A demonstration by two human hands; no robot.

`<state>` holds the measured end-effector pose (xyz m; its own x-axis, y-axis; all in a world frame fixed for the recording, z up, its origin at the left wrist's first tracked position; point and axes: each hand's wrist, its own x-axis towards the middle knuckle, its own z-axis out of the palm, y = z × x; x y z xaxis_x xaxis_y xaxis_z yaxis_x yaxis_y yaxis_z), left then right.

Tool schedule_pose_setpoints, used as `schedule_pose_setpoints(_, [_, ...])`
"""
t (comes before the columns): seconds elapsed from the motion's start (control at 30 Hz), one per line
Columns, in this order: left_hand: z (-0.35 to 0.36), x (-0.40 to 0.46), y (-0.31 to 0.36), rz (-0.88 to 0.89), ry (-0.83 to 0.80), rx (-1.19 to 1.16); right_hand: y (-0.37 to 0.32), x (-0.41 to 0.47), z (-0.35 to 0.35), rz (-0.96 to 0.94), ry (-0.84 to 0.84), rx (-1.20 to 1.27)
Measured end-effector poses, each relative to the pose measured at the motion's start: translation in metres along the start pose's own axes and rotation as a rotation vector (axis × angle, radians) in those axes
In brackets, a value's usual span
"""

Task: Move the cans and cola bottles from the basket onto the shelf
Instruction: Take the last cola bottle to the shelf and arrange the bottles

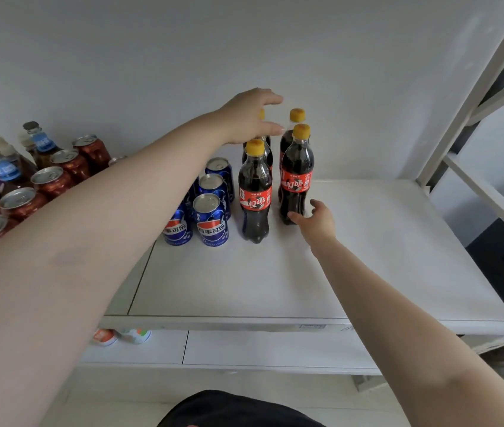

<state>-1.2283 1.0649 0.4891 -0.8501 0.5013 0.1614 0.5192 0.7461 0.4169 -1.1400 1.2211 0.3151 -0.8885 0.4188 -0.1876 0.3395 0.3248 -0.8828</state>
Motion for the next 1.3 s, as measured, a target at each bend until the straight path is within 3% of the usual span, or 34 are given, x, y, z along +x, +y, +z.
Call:
schedule_pose_setpoints(0.23, [0.005, -0.093, -0.063, -0.265, 0.218, -0.176, 0.022, -0.049, 0.015, 0.058, 0.045, 0.149])
schedule_pose_setpoints(0.47, [0.036, -0.148, -0.103, -0.473, 0.174, -0.324, 0.010, -0.098, 0.059, 0.144, -0.091, 0.287])
schedule_pose_setpoints(0.7, [0.046, -0.148, -0.133, -0.651, 0.205, -0.414, -0.045, -0.114, 0.110, 0.397, -0.273, 0.432])
schedule_pose_setpoints(0.93, [0.054, -0.155, -0.150, -0.909, 0.192, -1.005, -0.081, -0.107, 0.139, 0.501, -0.166, 0.563])
schedule_pose_setpoints(1.3, [0.060, -0.152, -0.167, -0.902, 0.161, -1.157, -0.092, -0.107, 0.172, 0.444, 0.003, 0.665])
